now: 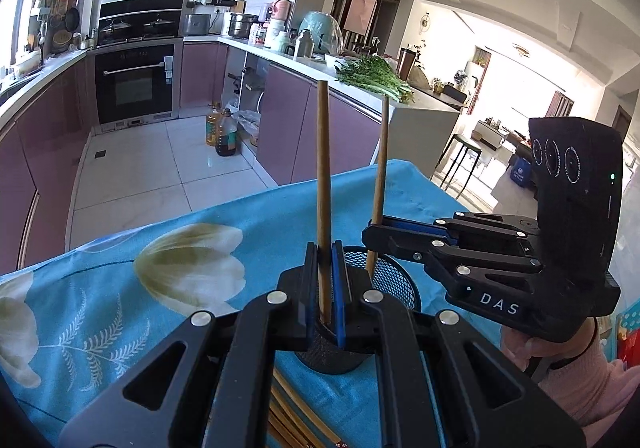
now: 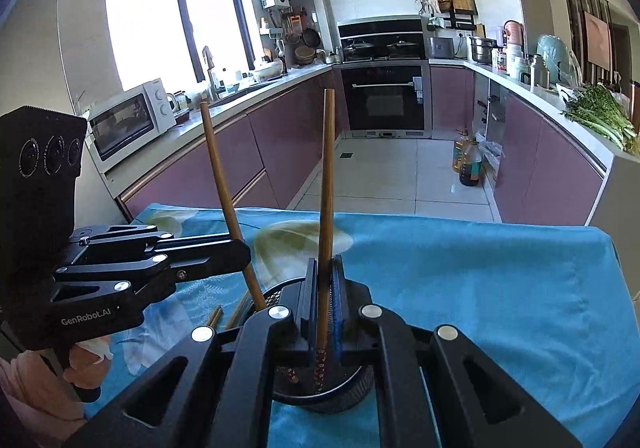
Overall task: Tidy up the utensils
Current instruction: 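Lower the chopstick into the mesh cup and open the left tool while the right tool releases its chopstick, then move both tools back from the cup to the chopstick row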
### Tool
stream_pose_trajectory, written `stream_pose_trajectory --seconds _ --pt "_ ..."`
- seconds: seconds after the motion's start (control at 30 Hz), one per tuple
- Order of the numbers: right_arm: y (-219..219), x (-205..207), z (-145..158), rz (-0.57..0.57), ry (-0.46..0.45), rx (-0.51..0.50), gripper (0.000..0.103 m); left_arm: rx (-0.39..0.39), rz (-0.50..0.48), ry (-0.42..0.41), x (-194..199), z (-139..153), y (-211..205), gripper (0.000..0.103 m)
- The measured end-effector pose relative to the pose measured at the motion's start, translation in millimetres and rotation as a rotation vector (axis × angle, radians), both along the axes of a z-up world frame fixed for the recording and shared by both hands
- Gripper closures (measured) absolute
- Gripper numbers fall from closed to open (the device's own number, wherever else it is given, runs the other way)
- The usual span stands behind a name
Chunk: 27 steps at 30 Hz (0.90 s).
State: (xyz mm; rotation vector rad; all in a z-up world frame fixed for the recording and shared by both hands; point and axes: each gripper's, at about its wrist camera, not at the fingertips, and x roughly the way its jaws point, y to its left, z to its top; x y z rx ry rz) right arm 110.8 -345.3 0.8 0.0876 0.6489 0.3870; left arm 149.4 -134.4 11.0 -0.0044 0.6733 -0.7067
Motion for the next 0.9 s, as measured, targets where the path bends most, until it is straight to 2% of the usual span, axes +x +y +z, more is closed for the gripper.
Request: stream_pose_trajectory --seconds 0.07,0.17,0.27,0.37,0.47,0.63,0.77,0.9 --pt "0.1 4.5 -2.4 -0.008 0.008 0.008 0.095 -0.001 0.002 0.005 3.9 -1.8 1.2 0.095" --pt "0.9 4.0 -6.7 -0.024 0.014 0.026 0.095 -0.004 0.013 0.012 5.5 -3.7 2.7 0.088" --pt "-0.5 1.0 -7.2 -0.039 0.01 0.039 0.08 -0.005 0.038 0.0 1.7 -1.1 10.3 0.077" --pt "-1.5 -6.4 -3.6 -0.044 -0.008 0.041 0.077 -0.019 0.07 -0.028 -5.4 3.7 23.5 0.076" --pt "-0.5 -21.5 4.6 -0.035 -0.049 0.045 0.072 -0.022 0.119 -0.074 -18.2 10.5 40.0 0.068" --pt "8.6 -53.8 14.3 0.03 -0.11 0.043 0.063 -0.005 0.212 -0.17 -52.2 15.9 74.5 0.049" --pt "23.8 -75.8 10.4 0.104 -0.112 0.033 0.06 0.016 0.266 -0.177 -71.5 9.0 102.4 0.044" --pt "39.6 -84.0 -9.4 0.153 -0.05 0.026 0.058 0.065 0.305 -0.13 -83.5 -9.8 123.2 0.043"
